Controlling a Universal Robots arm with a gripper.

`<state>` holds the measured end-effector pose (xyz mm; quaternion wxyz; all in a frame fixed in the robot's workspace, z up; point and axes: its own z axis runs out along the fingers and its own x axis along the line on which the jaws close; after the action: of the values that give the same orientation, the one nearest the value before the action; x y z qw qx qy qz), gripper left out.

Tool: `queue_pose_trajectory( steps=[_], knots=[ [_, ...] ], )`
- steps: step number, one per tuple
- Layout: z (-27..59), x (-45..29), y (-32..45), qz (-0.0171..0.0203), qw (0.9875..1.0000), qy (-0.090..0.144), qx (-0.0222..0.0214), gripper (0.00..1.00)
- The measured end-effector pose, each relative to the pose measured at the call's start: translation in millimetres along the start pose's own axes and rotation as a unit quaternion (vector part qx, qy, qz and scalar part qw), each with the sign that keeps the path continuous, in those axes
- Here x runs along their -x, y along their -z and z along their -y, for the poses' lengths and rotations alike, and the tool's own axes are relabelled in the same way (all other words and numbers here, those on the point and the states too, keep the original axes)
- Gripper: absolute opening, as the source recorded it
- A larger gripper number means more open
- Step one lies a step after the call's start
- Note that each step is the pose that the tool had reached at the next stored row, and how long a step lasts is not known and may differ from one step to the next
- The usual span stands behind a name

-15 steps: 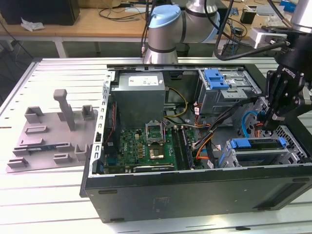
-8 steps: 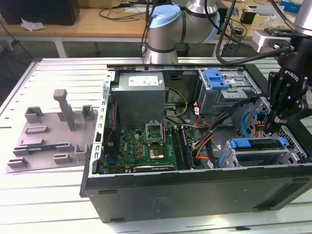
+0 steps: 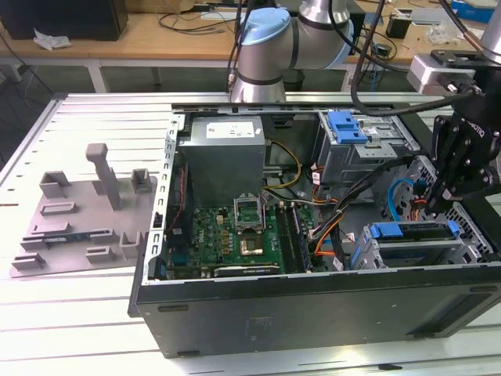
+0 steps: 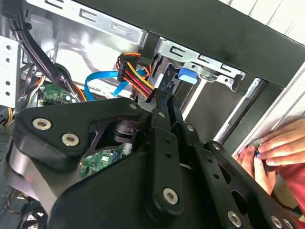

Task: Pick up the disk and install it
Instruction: 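Insert the first disk wire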

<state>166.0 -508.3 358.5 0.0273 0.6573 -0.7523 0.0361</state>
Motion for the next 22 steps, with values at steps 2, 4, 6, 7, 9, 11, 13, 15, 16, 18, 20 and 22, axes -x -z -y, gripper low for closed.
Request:
queue_pose_trajectory(
  steps=[2,4,6,7,9,11,13,15,16,18,20,22],
  knots=[
    [0.1,-3.6,-0.3,0.0139,0.9999,0.002,0.0003,0.17],
    [-0.1,-6.0,-0.5,0.0218,0.9998,0.003,0.0009,0.17],
    [-0.3,-8.5,-0.7,0.0286,0.9996,0.003,0.0015,0.17],
    [-0.5,-9.6,-0.8,0.0312,0.9995,0.004,0.0017,0.17],
    [-0.9,-12.2,-1.0,0.0352,0.9994,0.006,0.0020,0.17],
    [-1.6,-16.8,-1.4,0.0372,0.9993,0.009,0.0020,0.17],
    [-2.1,-21.6,-1.9,0.0389,0.9992,0.010,0.0017,0.17],
    [-2.2,-26.1,-2.3,0.0424,0.9990,0.012,0.0016,0.17],
    [-2.0,-27.4,-2.4,0.0444,0.9989,0.012,0.0015,0.17],
    [-2.0,-33.4,-2.9,0.0537,0.9984,0.015,0.0012,0.17],
    [-2.0,-34.6,-3.0,0.0544,0.9984,0.016,0.0011,0.17],
    [-2.1,-34.6,-3.0,0.0545,0.9984,0.017,0.0011,0.17]
  ],
)
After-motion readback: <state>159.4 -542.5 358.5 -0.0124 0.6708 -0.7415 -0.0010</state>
